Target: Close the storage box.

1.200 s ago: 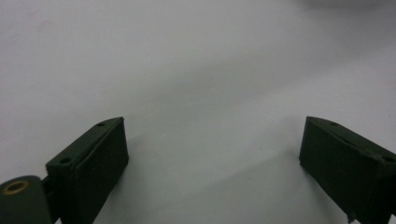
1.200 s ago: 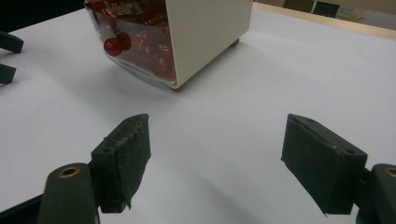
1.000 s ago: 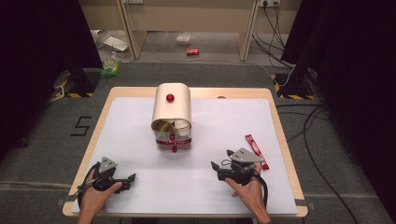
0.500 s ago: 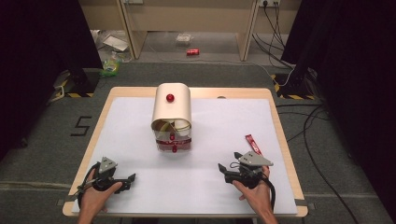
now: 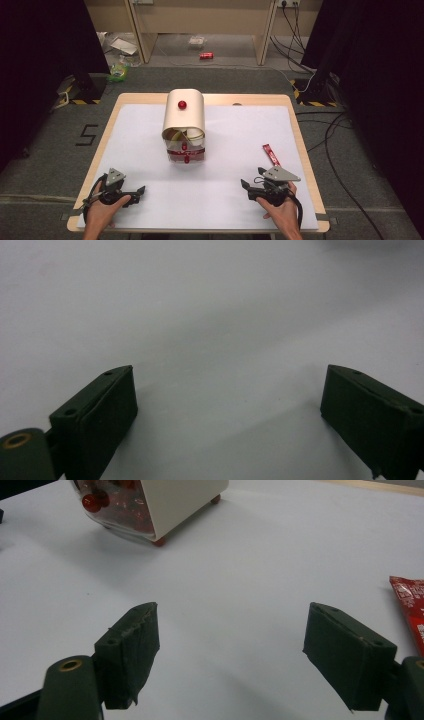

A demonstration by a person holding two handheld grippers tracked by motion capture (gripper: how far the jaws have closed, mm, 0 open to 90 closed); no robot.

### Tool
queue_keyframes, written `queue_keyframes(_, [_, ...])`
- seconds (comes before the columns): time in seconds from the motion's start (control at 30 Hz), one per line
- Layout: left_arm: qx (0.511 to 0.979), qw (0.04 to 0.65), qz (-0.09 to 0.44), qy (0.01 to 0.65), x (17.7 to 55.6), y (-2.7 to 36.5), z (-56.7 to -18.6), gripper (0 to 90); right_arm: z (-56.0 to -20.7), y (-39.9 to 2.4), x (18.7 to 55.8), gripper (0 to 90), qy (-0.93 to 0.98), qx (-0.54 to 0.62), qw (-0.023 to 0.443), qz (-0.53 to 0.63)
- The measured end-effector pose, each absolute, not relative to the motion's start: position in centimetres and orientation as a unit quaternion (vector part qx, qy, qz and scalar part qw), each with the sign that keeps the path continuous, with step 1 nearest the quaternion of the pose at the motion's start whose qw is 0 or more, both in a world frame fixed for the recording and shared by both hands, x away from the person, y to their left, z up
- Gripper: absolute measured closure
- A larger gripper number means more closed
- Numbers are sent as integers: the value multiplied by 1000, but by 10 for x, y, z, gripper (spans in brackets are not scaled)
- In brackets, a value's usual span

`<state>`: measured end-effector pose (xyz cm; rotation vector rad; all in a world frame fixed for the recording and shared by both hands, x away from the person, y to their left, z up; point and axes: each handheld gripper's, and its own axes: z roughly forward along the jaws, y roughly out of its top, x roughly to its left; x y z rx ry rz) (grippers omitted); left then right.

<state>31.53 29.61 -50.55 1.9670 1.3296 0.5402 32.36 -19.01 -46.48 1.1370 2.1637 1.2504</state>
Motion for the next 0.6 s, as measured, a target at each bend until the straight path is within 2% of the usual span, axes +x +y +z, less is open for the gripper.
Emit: queue_keyframes(0.6, [758,346,208,512,315,296,-505,71,-476,-209,310,172,785,420,178,418])
